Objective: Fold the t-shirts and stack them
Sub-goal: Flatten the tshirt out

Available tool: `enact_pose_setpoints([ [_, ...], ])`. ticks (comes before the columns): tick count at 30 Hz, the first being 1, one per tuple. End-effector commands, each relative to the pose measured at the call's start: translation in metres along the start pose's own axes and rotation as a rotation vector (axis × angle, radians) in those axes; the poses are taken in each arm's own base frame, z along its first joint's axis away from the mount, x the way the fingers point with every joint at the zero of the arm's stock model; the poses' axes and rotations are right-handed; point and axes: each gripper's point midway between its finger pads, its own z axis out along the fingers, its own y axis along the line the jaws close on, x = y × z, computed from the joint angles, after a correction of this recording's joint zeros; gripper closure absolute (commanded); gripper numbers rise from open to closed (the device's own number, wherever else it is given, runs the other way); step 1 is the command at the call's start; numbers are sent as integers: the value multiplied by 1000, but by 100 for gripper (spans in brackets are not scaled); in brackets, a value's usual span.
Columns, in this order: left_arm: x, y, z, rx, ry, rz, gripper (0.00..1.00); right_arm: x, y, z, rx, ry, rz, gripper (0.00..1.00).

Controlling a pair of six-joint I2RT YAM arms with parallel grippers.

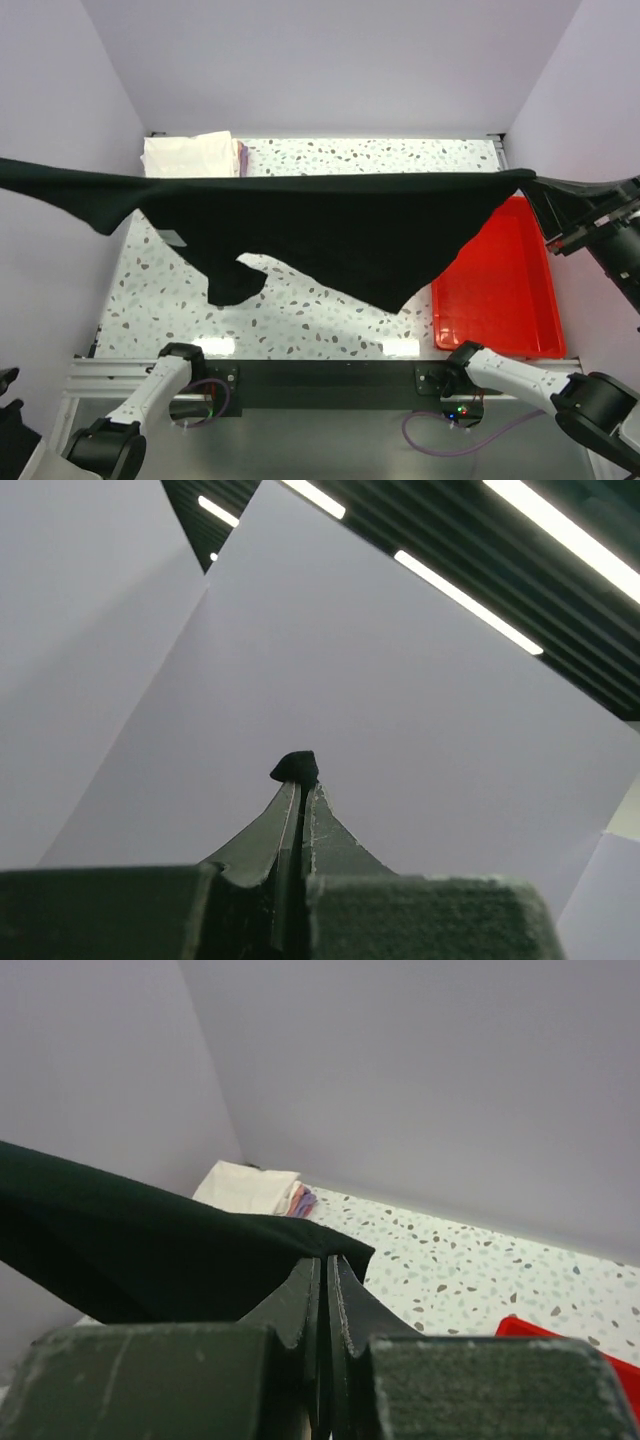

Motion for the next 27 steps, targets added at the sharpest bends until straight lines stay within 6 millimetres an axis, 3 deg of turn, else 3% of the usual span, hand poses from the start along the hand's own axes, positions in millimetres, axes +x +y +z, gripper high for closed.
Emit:
enact_pose_setpoints([
  [1,-27,-8,6,20,-88,74,100,-4,2,-14,-34,-7,-23,100],
  [4,-38,-17,5,60,-118,77,100,-7,-4,-17,-5,-12,-29,100],
  [7,-29,-14,16,40,-114,93,100,-6,-5,-12,5,-7,-35,100],
  [10,9,-1,40,-4,-66,136,100,2,-15,6,82,12,-54,100],
  [11,40,12,56,-49,-17,161,100,11,-25,16,150,38,-73,100],
  [13,72,24,73,-86,30,206,100,25,-38,41,258,83,-106,100],
  [14,114,44,87,-143,97,248,100,42,-44,55,308,133,-138,100],
  [15,130,51,95,-157,102,260,100,51,-59,63,414,158,-170,100],
  [16,153,62,102,-176,132,306,100,77,-64,86,466,224,-217,100],
  [17,204,92,108,-243,207,364,100,91,-70,97,516,255,-249,100],
  [18,223,103,114,-262,208,383,100,102,-80,104,581,279,-282,100],
  [19,250,118,115,-282,245,425,100,129,-84,125,600,332,-307,100],
  [20,302,148,112,-336,325,472,100,144,-89,135,603,361,-310,100],
  [21,329,162,110,-347,365,491,100,157,-97,153,566,375,-266,100],
  [22,388,191,97,-353,476,542,100,193,-109,169,559,455,-263,100],
  [24,437,212,90,-339,525,559,100,223,-133,192,556,492,-238,100],
  [25,462,225,82,-338,569,566,100,252,-136,202,514,550,-222,100],
  [26,507,249,65,-348,657,590,100,291,-143,218,483,638,-223,100],
  [27,528,258,59,-341,702,594,100,305,-151,230,465,652,-220,100],
])
